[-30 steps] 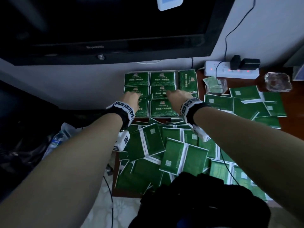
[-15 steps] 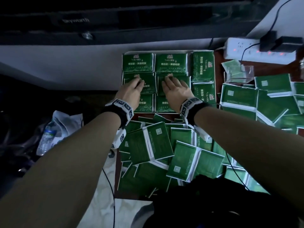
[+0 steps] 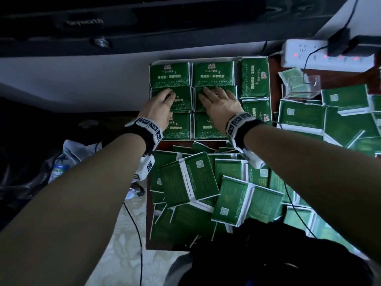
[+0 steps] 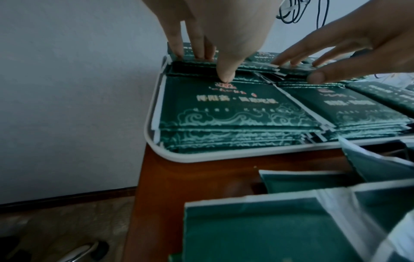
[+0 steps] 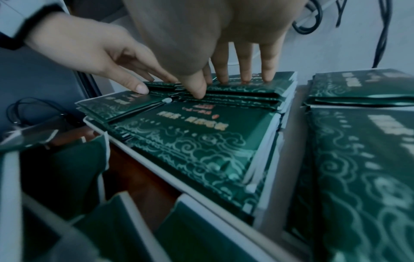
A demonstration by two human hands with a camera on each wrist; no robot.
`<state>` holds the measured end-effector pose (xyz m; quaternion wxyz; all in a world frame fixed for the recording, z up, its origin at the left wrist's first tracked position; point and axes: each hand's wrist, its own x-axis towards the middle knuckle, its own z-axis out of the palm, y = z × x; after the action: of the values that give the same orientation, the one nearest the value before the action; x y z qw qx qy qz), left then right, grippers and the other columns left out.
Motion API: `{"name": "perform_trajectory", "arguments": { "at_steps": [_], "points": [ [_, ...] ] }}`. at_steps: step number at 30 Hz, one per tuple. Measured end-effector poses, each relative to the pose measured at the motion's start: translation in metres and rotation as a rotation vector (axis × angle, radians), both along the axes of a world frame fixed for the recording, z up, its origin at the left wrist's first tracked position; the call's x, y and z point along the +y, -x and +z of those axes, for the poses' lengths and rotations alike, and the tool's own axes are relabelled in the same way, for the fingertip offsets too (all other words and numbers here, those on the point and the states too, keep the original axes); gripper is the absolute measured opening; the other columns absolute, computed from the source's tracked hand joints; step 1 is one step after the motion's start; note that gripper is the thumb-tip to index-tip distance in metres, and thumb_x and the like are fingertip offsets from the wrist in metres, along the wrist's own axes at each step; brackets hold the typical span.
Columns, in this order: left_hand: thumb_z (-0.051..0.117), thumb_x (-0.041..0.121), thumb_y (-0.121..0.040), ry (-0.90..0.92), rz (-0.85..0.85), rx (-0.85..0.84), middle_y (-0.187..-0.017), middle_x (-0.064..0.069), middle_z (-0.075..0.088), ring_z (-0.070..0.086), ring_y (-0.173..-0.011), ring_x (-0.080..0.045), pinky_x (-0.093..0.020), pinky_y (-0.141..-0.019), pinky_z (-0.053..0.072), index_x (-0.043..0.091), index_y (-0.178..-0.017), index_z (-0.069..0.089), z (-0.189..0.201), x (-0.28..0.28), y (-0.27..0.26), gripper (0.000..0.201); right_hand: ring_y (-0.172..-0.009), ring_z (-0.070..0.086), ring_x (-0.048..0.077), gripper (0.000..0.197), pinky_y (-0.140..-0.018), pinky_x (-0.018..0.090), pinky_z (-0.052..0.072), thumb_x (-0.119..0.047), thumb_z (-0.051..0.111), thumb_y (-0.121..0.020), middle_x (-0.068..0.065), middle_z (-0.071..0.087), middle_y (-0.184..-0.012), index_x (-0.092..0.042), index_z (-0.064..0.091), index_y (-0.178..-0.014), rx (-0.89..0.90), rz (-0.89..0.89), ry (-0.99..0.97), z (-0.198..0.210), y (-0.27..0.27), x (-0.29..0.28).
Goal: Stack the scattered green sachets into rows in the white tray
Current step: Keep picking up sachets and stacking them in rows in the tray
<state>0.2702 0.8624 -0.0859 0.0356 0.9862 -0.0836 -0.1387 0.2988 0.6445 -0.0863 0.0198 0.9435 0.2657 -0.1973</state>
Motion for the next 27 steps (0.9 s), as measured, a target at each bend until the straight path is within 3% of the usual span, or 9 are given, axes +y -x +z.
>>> {"name": "perform_trajectory", "arguments": {
  "at_steps": [7, 10, 12, 15, 17, 19, 23, 27],
  "points": [
    [0.059, 0.026, -0.095, -0.022, 0.012, 0.002, -0.159, -0.006, 0.026, 0.050, -0.126, -0.030, -0.039, -0.103, 0.047, 0.011, -0.149, 0.036, 0.000, 0.001, 0.002, 0.061, -0.149, 0.011, 0.035, 0.072, -0.120, 0.056, 0.015, -0.013, 0.054, -0.098, 0.003, 0.006, -0.165, -0.023, 0.013, -0.157, -0.019, 0.019, -0.019, -0.003, -0.003, 0.000],
    [0.059, 0.025, -0.094, -0.020, 0.034, 0.000, -0.158, -0.006, 0.026, 0.055, -0.119, -0.028, -0.037, -0.094, 0.053, 0.013, -0.146, 0.041, 0.013, -0.012, 0.013, 0.056, -0.150, 0.011, 0.033, 0.070, -0.121, 0.053, 0.014, -0.011, 0.052, -0.098, 0.002, 0.006, -0.165, -0.024, 0.016, -0.156, -0.028, 0.036, -0.056, 0.007, 0.004, -0.006],
    [0.060, 0.019, -0.092, -0.018, 0.026, 0.013, -0.154, -0.007, 0.031, 0.058, -0.112, -0.025, -0.035, -0.089, 0.054, 0.012, -0.142, 0.045, 0.025, -0.026, 0.024, 0.053, -0.149, 0.015, 0.032, 0.070, -0.121, 0.052, 0.017, -0.005, 0.054, -0.094, 0.002, 0.013, -0.164, -0.023, 0.024, -0.155, -0.056, 0.017, -0.103, 0.017, 0.013, -0.014],
    [0.059, 0.009, -0.090, 0.038, 0.011, 0.062, -0.132, -0.008, 0.053, 0.060, -0.109, -0.028, -0.040, -0.092, 0.053, 0.012, -0.126, 0.060, 0.047, -0.056, 0.040, 0.036, -0.144, 0.028, 0.030, 0.065, -0.117, 0.048, 0.028, 0.000, 0.055, -0.089, 0.002, 0.032, -0.158, -0.020, 0.038, -0.149, -0.036, -0.060, -0.145, 0.045, 0.033, -0.037],
    [0.054, 0.010, -0.091, 0.012, -0.011, 0.096, -0.118, -0.005, 0.064, 0.064, -0.102, -0.028, -0.037, -0.088, 0.054, 0.018, -0.115, 0.067, 0.069, -0.083, 0.050, 0.028, -0.123, 0.052, 0.031, 0.052, -0.096, 0.042, 0.047, -0.001, 0.051, -0.089, 0.010, 0.056, -0.135, -0.018, 0.050, -0.138, 0.012, -0.125, -0.114, 0.067, 0.048, -0.055],
    [0.052, 0.012, -0.094, -0.041, -0.052, 0.131, -0.111, -0.002, 0.069, 0.066, -0.097, -0.027, -0.033, -0.084, 0.055, 0.022, -0.111, 0.070, 0.092, -0.113, 0.062, 0.027, -0.101, 0.065, 0.032, 0.042, -0.078, 0.037, 0.054, -0.005, 0.049, -0.090, 0.013, 0.066, -0.114, -0.020, 0.059, -0.128, 0.056, -0.203, -0.096, 0.086, 0.068, -0.079],
    [0.051, 0.015, -0.094, -0.074, -0.154, 0.138, -0.111, -0.005, 0.071, 0.066, -0.098, -0.029, -0.032, -0.084, 0.055, 0.022, -0.108, 0.071, 0.118, -0.177, 0.089, 0.026, -0.101, 0.066, 0.034, 0.041, -0.085, 0.040, 0.057, -0.006, 0.047, -0.089, 0.015, 0.067, -0.113, -0.022, 0.068, -0.120, 0.045, -0.357, -0.130, 0.108, 0.119, -0.148],
    [0.051, 0.018, -0.096, -0.054, -0.232, 0.131, -0.116, -0.009, 0.069, 0.065, -0.103, -0.030, -0.033, -0.087, 0.053, 0.020, -0.114, 0.071, 0.128, -0.236, 0.126, 0.026, -0.097, 0.067, 0.033, 0.033, -0.083, 0.041, 0.058, -0.008, 0.047, -0.087, 0.013, 0.069, -0.108, -0.016, 0.070, -0.109, 0.033, -0.485, -0.101, 0.113, 0.178, -0.218]
  ]
}}
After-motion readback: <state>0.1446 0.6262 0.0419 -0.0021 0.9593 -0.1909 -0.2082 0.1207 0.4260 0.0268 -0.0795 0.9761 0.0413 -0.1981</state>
